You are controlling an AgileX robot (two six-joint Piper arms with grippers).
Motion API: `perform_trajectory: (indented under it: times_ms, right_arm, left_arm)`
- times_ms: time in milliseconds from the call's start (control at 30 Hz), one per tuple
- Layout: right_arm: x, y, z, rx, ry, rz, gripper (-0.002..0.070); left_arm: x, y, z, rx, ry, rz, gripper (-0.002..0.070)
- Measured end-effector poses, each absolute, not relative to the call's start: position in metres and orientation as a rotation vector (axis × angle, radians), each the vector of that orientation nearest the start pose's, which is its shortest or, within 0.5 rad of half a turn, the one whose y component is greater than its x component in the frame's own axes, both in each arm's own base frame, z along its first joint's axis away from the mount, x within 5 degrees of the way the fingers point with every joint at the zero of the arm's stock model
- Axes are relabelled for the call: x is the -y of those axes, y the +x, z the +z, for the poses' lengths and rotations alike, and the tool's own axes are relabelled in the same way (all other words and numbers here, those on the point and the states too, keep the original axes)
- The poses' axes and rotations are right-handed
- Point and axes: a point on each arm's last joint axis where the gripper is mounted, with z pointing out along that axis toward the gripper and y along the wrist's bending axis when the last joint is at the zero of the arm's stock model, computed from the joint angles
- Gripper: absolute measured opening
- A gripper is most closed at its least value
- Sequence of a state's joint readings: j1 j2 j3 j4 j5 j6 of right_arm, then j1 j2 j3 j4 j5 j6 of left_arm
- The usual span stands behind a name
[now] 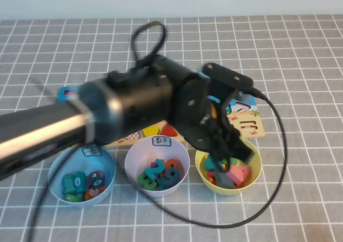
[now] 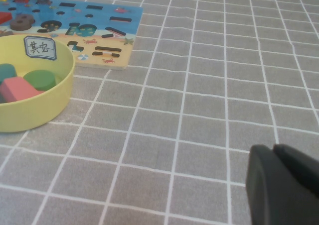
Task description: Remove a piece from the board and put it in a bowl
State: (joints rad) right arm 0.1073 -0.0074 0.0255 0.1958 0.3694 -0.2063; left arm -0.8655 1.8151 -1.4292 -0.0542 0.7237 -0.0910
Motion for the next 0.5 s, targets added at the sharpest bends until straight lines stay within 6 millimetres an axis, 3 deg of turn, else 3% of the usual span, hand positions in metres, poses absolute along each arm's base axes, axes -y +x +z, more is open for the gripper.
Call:
perform_trajectory:
  times_ms: [100, 167, 500]
  right_arm:
    - [-0.012, 0.052, 0.172, -1.856, -0.17, 0.124, -0.0017]
    - [-0.012, 0.052, 0.172, -1.856, -0.17, 0.124, -0.0017]
    - [-0.012, 0.052, 0.172, -1.856, -0.17, 0.124, -0.0017]
  left_arm:
    - [0.287, 0.246, 0.268, -2.388, 0.966, -0.372, 0.0106]
    - [0.273, 0.24, 0.274, -2.346, 0.945, -0.377, 0.0043]
    - [0.209, 0.194, 0.298, -2.072, 0.902, -0.401, -0.0001]
